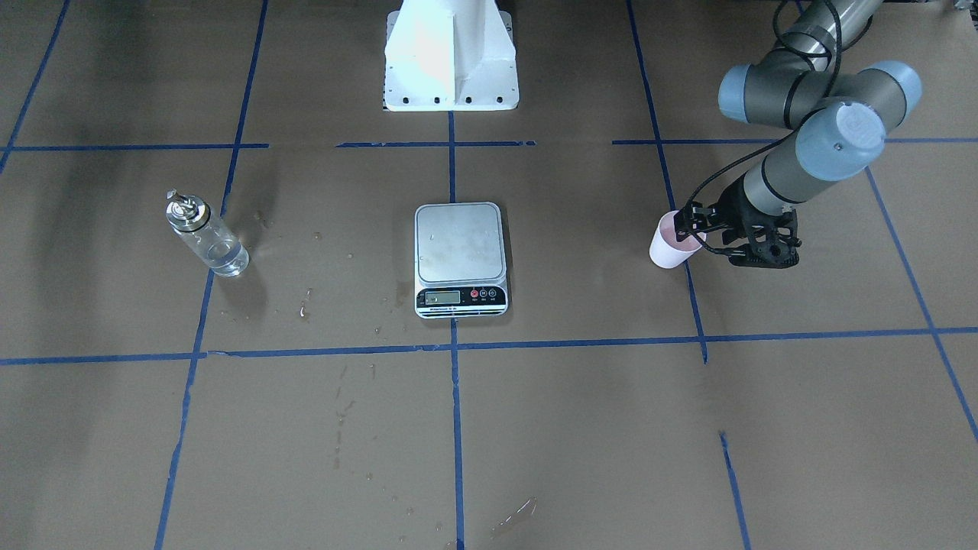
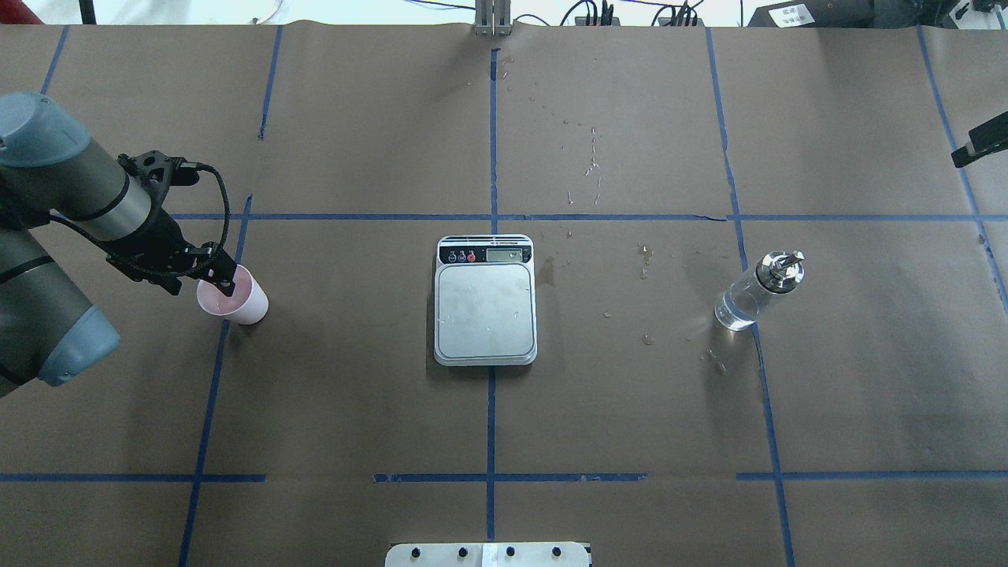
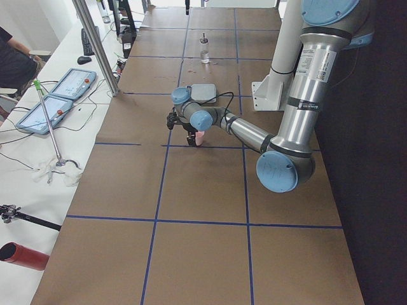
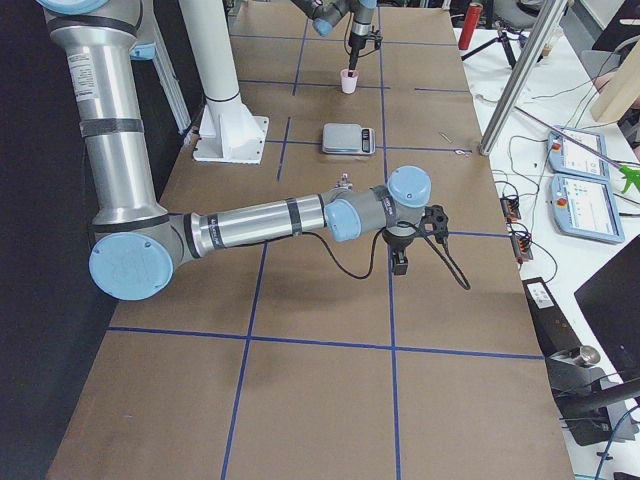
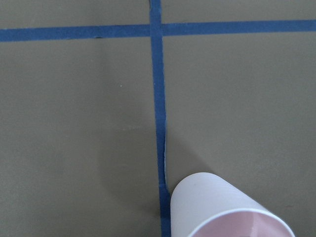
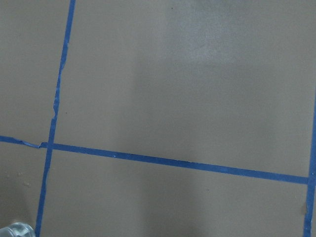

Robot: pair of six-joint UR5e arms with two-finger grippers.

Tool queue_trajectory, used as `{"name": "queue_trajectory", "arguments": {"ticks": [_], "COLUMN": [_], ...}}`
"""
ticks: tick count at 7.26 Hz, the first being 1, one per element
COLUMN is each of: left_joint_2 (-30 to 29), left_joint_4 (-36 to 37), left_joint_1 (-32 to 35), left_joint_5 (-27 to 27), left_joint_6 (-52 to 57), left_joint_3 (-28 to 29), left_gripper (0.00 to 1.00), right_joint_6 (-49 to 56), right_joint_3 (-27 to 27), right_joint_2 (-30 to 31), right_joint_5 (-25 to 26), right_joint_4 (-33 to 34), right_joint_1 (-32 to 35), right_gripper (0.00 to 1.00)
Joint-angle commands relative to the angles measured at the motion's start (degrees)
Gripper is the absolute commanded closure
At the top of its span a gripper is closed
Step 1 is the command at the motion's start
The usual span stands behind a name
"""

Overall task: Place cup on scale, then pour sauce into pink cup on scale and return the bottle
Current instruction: 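Reach the left gripper down to the pink cup and grasp it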

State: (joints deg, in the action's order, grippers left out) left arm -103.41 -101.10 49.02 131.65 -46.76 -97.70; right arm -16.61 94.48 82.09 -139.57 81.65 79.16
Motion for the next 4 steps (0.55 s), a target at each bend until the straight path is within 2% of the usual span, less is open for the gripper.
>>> {"name": "queue_trajectory", "arguments": {"ticks": [1,3,4], "left_joint_2": [-0.13,-0.31,-1.35], "left_joint_4": [-0.07,0.46,1.07], "left_joint_1": [-0.24,-0.24,-0.15], "left_joint_5": [0.1,0.63,0.45], "left_joint_6": [0.09,-0.35,-3.92], "left_joint_3": [0.76,-0.2,-1.69], "left_gripper": [1.0,1.0,1.0], "right_joint_6": [0.0,-0.09,0.0], "right_joint_3": [0.0,0.09,0.17], "right_joint_2": [0.0,0.0,0.0], "right_joint_5": [0.0,0.0,0.0], "right_joint_4": [0.0,0.0,0.0], "right_joint_1": [0.03,-0.05,-0.05], "right_gripper": [0.0,0.0,0.0]}}
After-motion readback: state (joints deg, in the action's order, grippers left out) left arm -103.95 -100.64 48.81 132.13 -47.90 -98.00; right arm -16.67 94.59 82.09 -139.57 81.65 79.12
